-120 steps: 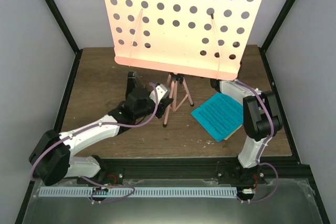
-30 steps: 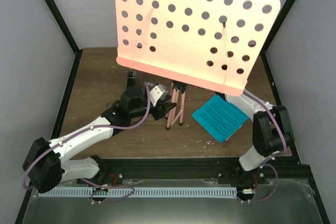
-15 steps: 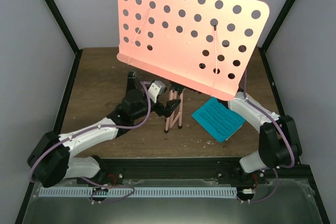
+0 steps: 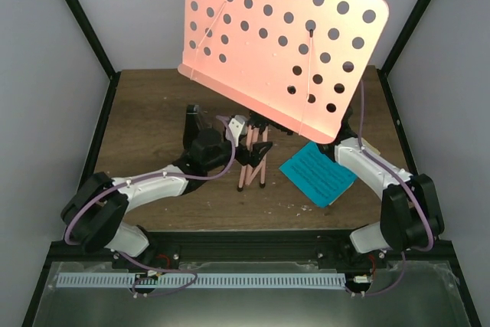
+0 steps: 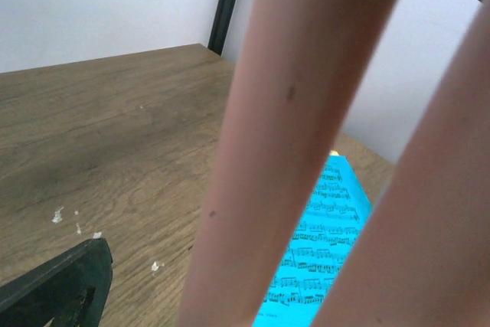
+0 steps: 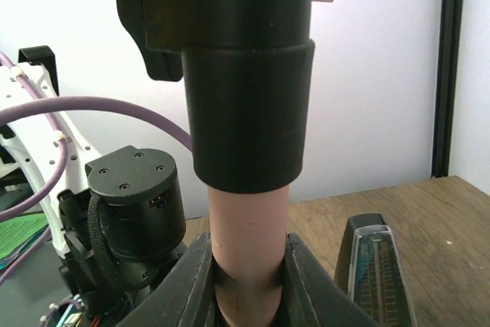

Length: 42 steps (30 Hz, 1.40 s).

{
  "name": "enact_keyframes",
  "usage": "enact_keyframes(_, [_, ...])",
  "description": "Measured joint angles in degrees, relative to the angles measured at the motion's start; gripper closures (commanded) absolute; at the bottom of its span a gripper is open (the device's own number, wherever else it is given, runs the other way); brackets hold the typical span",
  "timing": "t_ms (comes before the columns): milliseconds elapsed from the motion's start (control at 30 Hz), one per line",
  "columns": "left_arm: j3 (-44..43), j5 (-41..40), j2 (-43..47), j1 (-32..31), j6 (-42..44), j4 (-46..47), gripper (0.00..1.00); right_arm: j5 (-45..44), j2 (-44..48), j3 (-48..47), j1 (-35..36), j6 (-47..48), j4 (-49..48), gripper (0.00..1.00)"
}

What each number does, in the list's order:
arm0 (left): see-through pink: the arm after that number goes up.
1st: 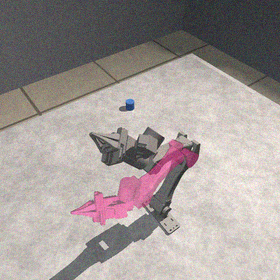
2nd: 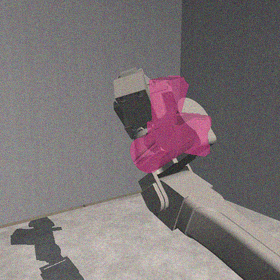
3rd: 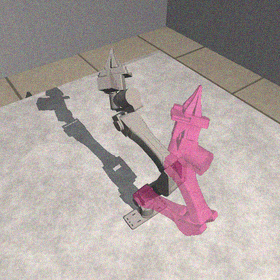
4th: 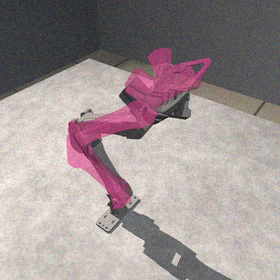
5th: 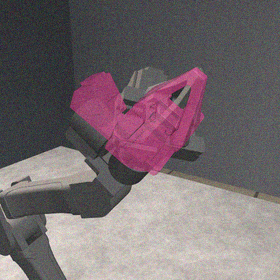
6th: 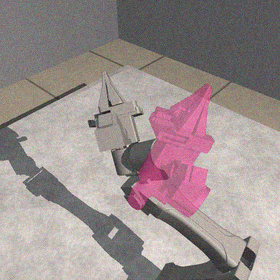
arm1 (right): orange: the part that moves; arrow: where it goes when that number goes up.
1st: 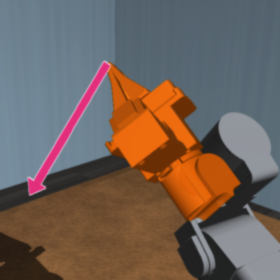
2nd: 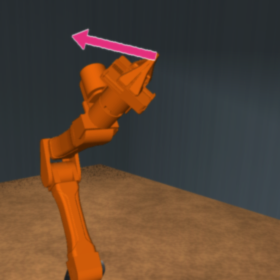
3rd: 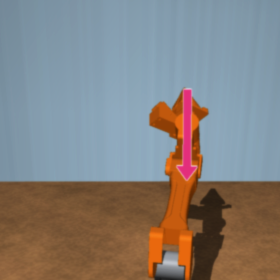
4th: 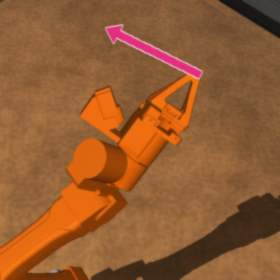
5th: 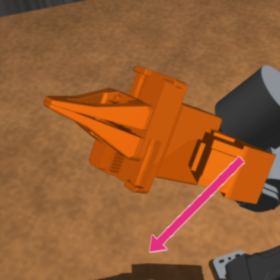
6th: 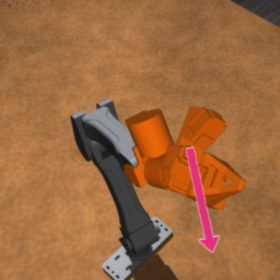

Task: Pack up the instrument practice props

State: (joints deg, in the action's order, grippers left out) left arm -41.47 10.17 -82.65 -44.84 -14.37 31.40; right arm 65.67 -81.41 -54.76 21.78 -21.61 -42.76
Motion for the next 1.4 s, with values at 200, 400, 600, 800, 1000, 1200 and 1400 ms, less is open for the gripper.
enact_keyframes(200, [-1.3, 0.3, -2.4, -0.2, -1.0, 1.3, 0.28, -3.4, 1.4, 1.6, -0.2, -0.2, 0.0, 0.99])
enact_keyframes(400, [-1.3, 2.3, -2.7, -0.5, -2.4, 2.0, 0.55, -5.8, 2.8, 3.3, -0.4, -0.9, -0.1, 0.99])
enact_keyframes(600, [-1.1, 2.1, -0.6, -0.5, -0.4, -2.1, 0.75, -11.1, 4.8, 5.2, -0.1, -3.8, 1.2, 0.99])
enact_keyframes(800, [-0.9, 2.9, 7.6, -0.5, 2.3, -15.1, 0.95, -17.3, 5.2, 5.3, 1.4, -12.5, 3.9, 0.99])
enact_keyframes(1000, [-0.5, 4.1, 14.1, -0.5, 1.3, -29.5, 1.0, -21.1, 4.4, 9.3, 3.5, -21.2, 3.7, 0.99])
enact_keyframes(1200, [0.4, 3.4, 15.3, -0.3, -1.1, -40.0, 1.0, -23.5, 0.1, 14.6, 4.3, -28.0, 1.4, 0.99])
enact_keyframes(1400, [1.3, 4.2, 13.5, -0.1, -3.8, -44.1, 1.0, -25.6, -5.0, 17.6, 5.1, -31.7, -0.3, 0.92])
